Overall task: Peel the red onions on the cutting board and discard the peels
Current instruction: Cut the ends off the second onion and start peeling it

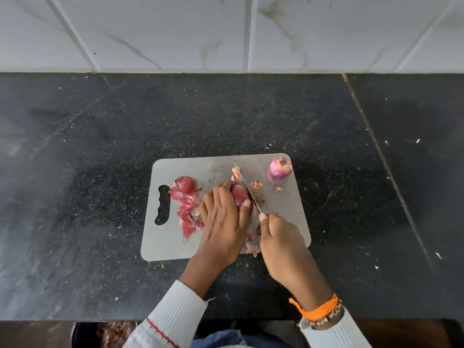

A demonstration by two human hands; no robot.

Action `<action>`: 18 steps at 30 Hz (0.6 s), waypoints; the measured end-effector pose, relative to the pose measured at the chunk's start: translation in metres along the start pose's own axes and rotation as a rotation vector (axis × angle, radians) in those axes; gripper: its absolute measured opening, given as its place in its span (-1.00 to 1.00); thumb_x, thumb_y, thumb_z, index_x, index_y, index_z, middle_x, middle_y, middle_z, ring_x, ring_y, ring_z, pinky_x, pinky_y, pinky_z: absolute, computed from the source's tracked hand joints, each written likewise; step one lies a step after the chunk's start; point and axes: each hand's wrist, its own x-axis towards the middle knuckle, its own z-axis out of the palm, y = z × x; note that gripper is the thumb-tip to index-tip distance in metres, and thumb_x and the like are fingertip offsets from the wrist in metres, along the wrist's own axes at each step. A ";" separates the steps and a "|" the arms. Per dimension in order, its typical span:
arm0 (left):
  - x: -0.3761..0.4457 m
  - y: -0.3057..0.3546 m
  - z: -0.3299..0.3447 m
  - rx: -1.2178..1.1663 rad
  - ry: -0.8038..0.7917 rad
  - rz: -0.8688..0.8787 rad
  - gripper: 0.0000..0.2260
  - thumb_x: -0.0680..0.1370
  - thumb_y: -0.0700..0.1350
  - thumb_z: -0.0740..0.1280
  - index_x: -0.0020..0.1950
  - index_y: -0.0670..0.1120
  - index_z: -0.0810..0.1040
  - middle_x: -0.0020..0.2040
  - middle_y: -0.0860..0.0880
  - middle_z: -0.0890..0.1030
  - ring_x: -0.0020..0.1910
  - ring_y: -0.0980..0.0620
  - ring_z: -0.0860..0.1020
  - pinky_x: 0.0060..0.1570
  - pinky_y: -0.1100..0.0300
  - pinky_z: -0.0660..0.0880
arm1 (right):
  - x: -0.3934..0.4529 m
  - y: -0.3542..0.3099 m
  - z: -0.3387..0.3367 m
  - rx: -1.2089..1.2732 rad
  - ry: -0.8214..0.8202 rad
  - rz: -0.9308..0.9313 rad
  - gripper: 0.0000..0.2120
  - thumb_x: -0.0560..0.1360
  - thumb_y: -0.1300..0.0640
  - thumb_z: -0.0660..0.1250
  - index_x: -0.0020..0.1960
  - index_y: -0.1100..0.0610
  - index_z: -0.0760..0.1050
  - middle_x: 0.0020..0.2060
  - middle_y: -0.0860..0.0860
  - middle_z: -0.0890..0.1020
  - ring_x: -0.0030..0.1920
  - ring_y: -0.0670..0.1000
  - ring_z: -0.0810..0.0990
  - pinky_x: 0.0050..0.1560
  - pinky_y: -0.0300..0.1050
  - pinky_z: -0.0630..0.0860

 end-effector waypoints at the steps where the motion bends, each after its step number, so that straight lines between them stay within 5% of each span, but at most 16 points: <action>1: 0.000 -0.001 -0.001 0.005 -0.003 0.007 -0.49 0.56 0.19 -0.10 0.32 -0.11 0.28 0.12 0.01 0.35 0.03 0.16 0.15 0.11 0.25 0.08 | 0.000 0.001 0.000 0.001 -0.008 0.003 -0.71 0.63 0.02 -0.02 -0.22 0.02 0.30 -0.35 -0.08 0.43 -0.26 -0.06 0.50 -0.33 -0.22 0.37; 5: 0.004 -0.003 -0.003 0.017 -0.010 0.033 -0.51 0.58 0.21 -0.13 0.28 -0.09 0.28 0.09 0.00 0.35 0.00 0.11 0.19 0.05 0.27 0.12 | -0.002 0.002 -0.002 -0.054 -0.043 0.007 -0.66 0.63 0.00 -0.04 -0.30 -0.02 0.25 -0.39 -0.08 0.41 -0.34 -0.10 0.43 -0.40 -0.26 0.26; 9: 0.001 0.001 0.003 0.053 -0.021 0.085 -0.61 0.59 0.09 0.01 0.28 -0.14 0.28 0.10 -0.04 0.36 0.02 0.08 0.22 0.06 0.23 0.19 | 0.014 0.006 -0.003 -0.168 -0.084 0.100 -0.70 0.62 0.03 0.00 -0.03 0.15 0.44 -0.12 0.07 0.54 -0.05 0.10 0.54 -0.14 -0.11 0.38; 13: 0.005 -0.006 0.000 -0.025 -0.018 0.035 -0.55 0.59 0.19 -0.08 0.30 -0.10 0.26 0.03 0.12 0.23 0.00 0.12 0.19 0.08 0.24 0.17 | 0.007 0.014 0.000 -0.071 -0.096 0.093 -0.70 0.63 0.02 -0.02 -0.16 0.09 0.37 -0.26 0.00 0.49 -0.08 0.11 0.56 -0.14 -0.07 0.40; 18: 0.003 -0.005 -0.011 0.060 -0.117 -0.016 -0.48 0.54 0.24 -0.11 0.36 -0.03 0.23 0.09 0.16 0.24 0.12 0.12 0.19 0.25 0.11 0.13 | 0.021 0.013 -0.008 -0.057 0.025 0.086 -0.68 0.63 -0.01 -0.04 -0.12 0.11 0.39 -0.12 0.13 0.59 -0.05 0.14 0.58 -0.08 -0.03 0.44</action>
